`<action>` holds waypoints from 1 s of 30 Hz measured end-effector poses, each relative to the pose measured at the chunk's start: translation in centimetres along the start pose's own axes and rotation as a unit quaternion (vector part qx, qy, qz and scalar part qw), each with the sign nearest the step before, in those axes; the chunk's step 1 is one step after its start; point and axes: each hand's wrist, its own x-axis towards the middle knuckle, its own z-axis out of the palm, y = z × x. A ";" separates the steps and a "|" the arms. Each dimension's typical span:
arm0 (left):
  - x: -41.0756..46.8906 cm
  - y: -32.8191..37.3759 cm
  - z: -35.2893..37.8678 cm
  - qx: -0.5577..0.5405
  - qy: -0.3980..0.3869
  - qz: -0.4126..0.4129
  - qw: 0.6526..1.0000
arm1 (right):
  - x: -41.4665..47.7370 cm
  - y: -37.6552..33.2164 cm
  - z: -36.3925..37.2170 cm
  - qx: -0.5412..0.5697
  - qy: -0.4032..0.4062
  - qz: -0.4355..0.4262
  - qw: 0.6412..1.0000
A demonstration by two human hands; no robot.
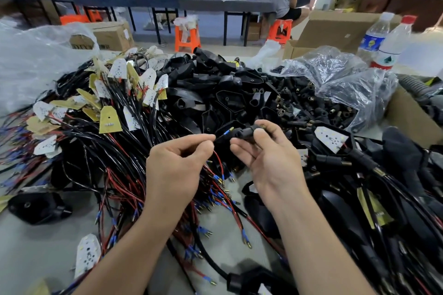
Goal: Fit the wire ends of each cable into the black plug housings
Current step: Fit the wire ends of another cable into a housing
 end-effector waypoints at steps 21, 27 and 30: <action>-0.9 1.0 -0.1 0.169 0.035 0.054 0.983 | -0.4 -0.3 0.0 -0.028 -0.050 0.044 0.997; -1.0 1.2 -0.1 0.119 0.005 0.059 0.991 | -0.6 -0.3 -0.2 -0.112 -0.074 0.004 0.991; -1.1 1.2 0.0 0.094 -0.003 0.077 0.993 | -0.9 0.0 0.1 -0.109 -0.100 0.028 0.989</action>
